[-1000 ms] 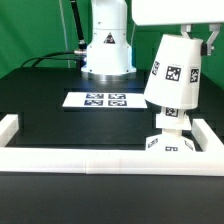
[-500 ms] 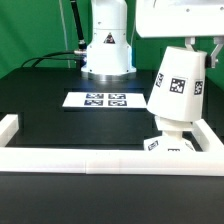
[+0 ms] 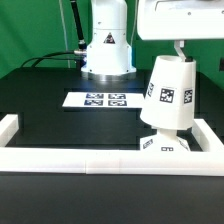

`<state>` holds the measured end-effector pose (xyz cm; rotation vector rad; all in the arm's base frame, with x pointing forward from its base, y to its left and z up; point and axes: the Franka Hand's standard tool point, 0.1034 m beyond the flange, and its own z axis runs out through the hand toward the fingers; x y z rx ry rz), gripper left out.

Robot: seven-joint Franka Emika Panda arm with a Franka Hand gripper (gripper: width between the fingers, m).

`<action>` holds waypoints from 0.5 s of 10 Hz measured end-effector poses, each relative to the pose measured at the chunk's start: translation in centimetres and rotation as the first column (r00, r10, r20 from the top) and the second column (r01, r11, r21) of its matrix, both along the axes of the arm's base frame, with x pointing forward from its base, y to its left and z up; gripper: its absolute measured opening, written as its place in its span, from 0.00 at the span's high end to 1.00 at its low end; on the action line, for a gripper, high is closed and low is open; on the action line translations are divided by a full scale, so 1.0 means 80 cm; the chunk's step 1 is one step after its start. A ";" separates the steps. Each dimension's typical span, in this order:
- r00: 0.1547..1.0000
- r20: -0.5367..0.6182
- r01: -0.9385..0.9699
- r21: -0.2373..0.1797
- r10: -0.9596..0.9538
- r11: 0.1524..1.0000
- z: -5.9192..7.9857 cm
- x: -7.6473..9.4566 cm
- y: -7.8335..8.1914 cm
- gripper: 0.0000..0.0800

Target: Assemble lamp

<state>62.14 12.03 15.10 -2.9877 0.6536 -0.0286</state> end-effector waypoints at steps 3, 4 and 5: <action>1.000 0.004 -0.001 0.003 0.001 1.000 0.008 -0.001 -0.006 0.14; 1.000 0.006 0.004 0.008 -0.005 1.000 0.018 -0.004 -0.009 0.14; 1.000 -0.010 0.008 0.015 -0.008 1.000 0.030 -0.011 -0.012 0.13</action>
Offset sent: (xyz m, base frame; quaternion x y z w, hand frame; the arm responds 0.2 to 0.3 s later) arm -0.0227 -0.0165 0.0197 -0.0089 -0.0248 -0.0015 0.9997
